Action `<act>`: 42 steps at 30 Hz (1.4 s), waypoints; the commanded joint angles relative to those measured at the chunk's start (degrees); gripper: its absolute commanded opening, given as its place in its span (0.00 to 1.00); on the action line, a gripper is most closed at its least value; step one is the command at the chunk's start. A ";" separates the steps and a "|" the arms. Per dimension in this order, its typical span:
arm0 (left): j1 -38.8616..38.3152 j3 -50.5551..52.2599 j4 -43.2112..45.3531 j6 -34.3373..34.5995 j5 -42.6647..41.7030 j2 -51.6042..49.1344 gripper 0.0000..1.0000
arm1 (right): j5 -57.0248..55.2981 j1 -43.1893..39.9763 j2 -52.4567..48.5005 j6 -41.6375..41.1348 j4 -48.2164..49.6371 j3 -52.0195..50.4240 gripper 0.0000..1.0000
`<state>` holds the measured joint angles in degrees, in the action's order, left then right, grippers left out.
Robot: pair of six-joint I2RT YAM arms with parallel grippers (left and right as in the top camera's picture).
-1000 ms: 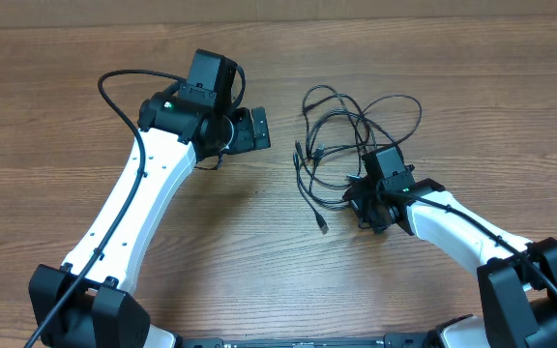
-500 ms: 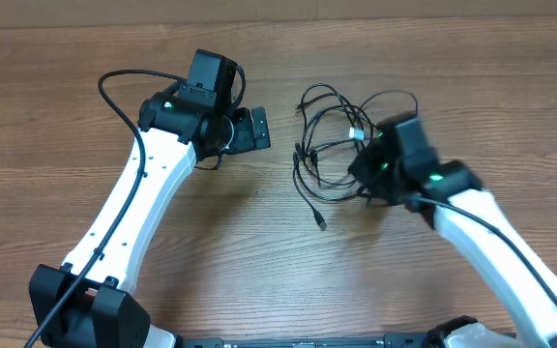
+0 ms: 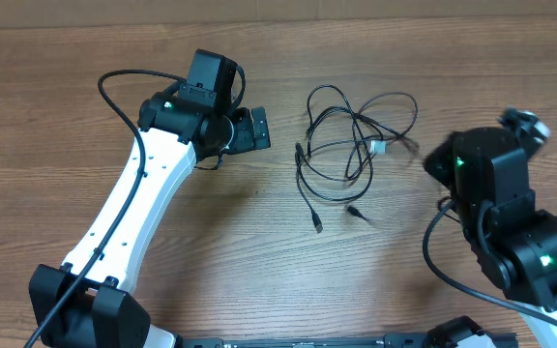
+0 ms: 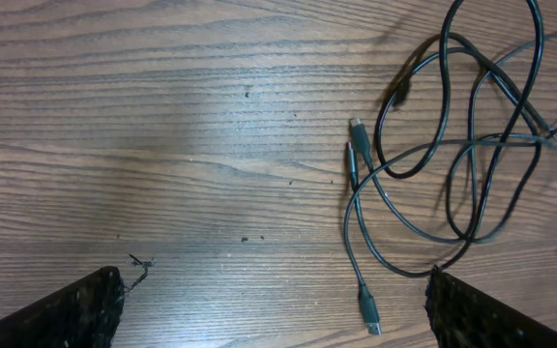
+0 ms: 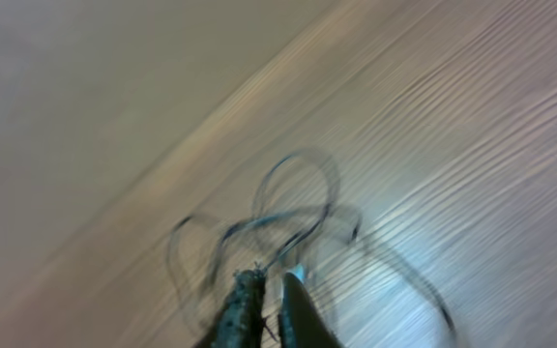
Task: Untangle cables
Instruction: 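Move the right gripper back left and grasp the cable pile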
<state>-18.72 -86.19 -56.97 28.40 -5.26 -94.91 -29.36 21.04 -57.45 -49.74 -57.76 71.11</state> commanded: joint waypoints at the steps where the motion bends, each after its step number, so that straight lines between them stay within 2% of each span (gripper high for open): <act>1: 0.33 -0.17 0.26 0.37 0.83 -0.44 1.00 | -14.43 -0.22 -0.02 0.74 -1.79 1.07 0.20; 3: 0.33 -0.17 0.26 0.37 0.83 -0.44 1.00 | -16.09 -0.22 -0.79 0.74 -3.23 1.05 0.29; 7: 0.28 -0.17 0.26 0.37 0.81 -0.44 0.99 | -13.92 -0.22 -3.50 0.74 -3.69 0.96 0.62; 11: 0.33 -0.17 0.26 0.37 0.83 -0.44 0.99 | -9.27 -0.22 -6.82 0.76 -3.48 0.96 0.79; 13: 0.33 -0.17 0.26 0.37 0.83 -0.44 1.00 | -6.99 -0.22 -8.87 0.76 -3.19 0.96 0.80; 17: 0.31 -0.17 0.26 0.37 0.83 -0.44 0.99 | -2.27 -0.22 -14.53 0.79 -2.32 0.96 0.91; 22: 0.33 -0.17 0.26 0.37 0.81 -0.44 0.99 | 6.60 -0.22 -22.75 3.87 1.86 0.96 0.97; 24: 0.33 -0.17 0.26 0.37 0.83 -0.44 1.00 | 15.32 -0.22 -27.58 8.37 7.39 0.96 0.98; 32: 0.33 -0.17 0.26 0.37 0.83 -0.44 1.00 | 17.64 -0.22 -35.50 3.32 10.36 0.96 0.98; 42: 0.31 -0.17 0.26 0.37 0.83 -0.44 1.00 | 22.95 -0.20 -43.39 3.10 12.04 0.96 0.97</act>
<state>-18.72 -86.19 -56.95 28.40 -5.26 -94.91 -9.23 20.99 -98.56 -46.22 -46.41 71.18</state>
